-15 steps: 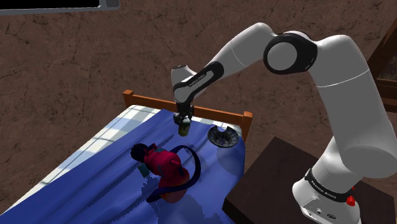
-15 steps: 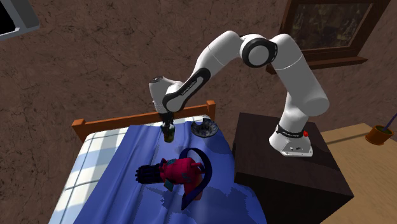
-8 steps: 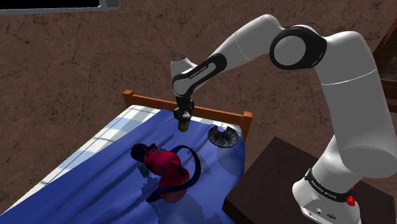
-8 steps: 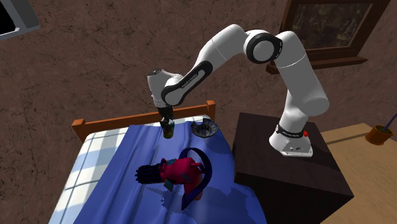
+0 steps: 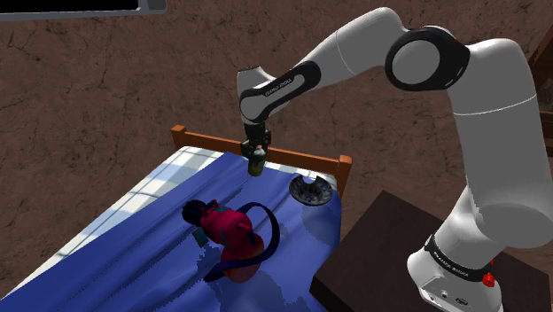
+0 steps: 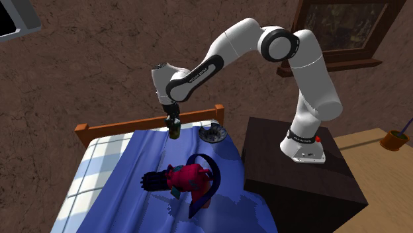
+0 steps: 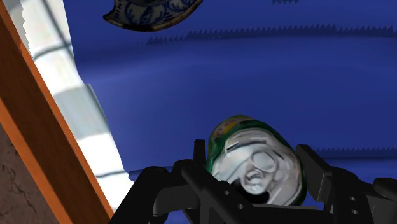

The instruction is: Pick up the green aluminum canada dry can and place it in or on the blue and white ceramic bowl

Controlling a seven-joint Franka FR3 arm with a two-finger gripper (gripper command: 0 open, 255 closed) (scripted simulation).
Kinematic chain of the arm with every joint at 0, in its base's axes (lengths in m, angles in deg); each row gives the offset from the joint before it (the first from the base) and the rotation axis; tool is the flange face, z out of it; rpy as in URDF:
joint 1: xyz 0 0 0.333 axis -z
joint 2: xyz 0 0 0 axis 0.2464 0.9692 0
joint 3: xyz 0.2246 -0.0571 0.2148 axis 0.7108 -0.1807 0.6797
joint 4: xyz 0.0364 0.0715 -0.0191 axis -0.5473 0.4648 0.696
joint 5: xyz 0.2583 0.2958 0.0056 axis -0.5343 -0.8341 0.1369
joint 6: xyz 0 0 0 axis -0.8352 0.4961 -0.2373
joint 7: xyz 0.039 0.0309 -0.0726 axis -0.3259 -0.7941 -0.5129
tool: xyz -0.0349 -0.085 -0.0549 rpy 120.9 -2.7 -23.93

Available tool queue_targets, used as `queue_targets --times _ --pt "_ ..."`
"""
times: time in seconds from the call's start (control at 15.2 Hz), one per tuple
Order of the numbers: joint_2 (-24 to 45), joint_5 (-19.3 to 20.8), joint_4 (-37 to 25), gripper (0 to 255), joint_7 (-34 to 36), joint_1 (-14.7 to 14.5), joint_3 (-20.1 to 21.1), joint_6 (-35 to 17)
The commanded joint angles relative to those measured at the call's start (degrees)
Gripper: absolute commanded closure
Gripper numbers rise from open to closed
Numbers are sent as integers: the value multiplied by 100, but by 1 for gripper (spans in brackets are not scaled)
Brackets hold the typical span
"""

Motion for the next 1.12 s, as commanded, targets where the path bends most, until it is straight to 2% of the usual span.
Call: queue_targets --times 0.0,0.26,0.59,1.06 --pt "-91 -11 -40 255 -10 3 7 129" --pt "-224 -28 -104 255 -24 8 16 326" --pt "-1263 -92 1430 255 -301 281 -26 -182" --pt "-2575 -179 3168 255 -807 632 -175 -634"
